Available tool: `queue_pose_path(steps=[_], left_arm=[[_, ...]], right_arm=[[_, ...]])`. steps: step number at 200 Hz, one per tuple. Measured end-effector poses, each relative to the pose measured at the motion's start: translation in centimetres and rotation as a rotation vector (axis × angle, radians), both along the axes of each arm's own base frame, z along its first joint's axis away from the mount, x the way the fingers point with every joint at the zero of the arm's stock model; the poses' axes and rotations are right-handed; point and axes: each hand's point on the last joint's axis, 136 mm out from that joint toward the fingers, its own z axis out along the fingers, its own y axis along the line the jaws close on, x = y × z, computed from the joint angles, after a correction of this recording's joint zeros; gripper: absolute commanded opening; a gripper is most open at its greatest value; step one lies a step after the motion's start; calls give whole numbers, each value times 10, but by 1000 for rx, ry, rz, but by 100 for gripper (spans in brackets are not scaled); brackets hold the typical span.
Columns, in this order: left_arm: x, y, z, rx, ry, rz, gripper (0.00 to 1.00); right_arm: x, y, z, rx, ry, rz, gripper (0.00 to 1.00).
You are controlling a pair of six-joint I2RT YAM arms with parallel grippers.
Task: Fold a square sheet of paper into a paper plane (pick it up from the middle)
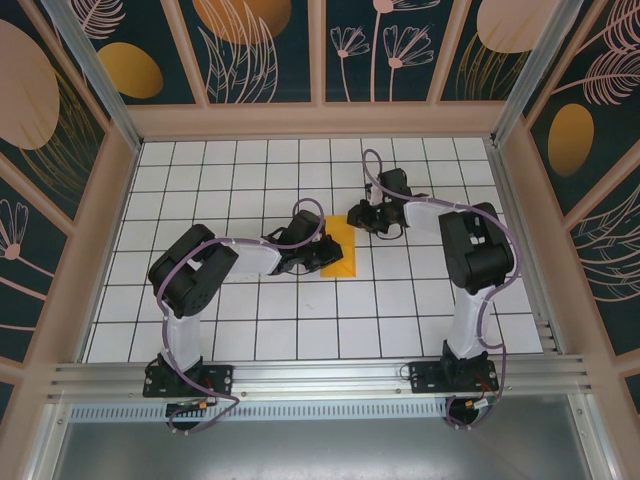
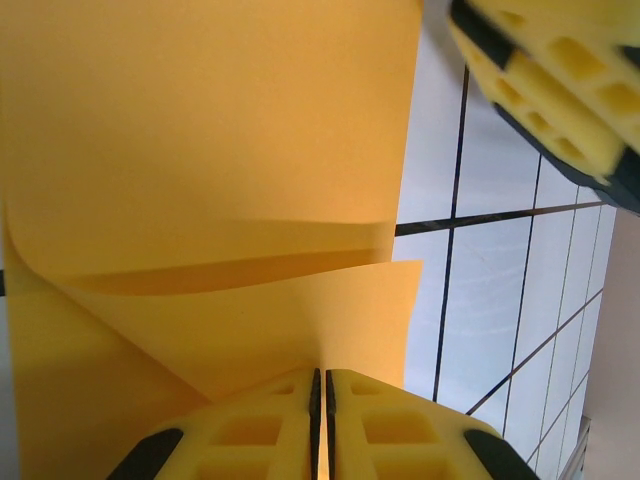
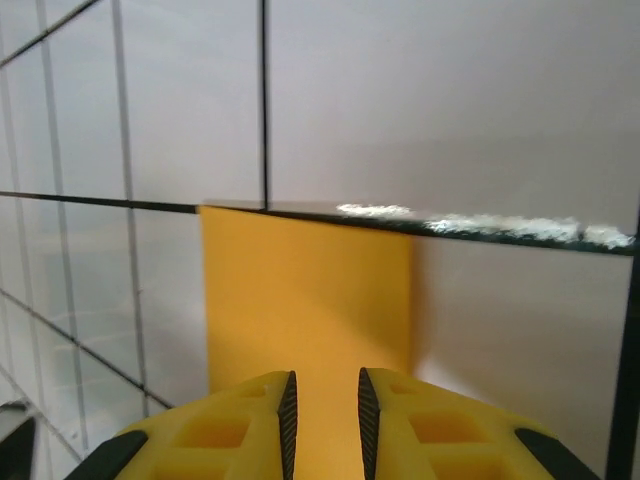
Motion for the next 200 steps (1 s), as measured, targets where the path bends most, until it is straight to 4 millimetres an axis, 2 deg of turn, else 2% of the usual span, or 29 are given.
queue_pose_path(steps=[19,75,139,200], left_arm=[[0,0,0,0,0,0,13],[0,-1,1,-6,4,3,15],[2,-7,9,-52,1,0,16],[6,-5,8,-39,-11,25,16]], right_arm=[[1,-2,-12,-31,25,-3,23],[0,-3,-13,-60,16,-11,23],[-22,-7,-13,-70,30,-22,23],[-22,-7,-13,-67,36,-29,23]])
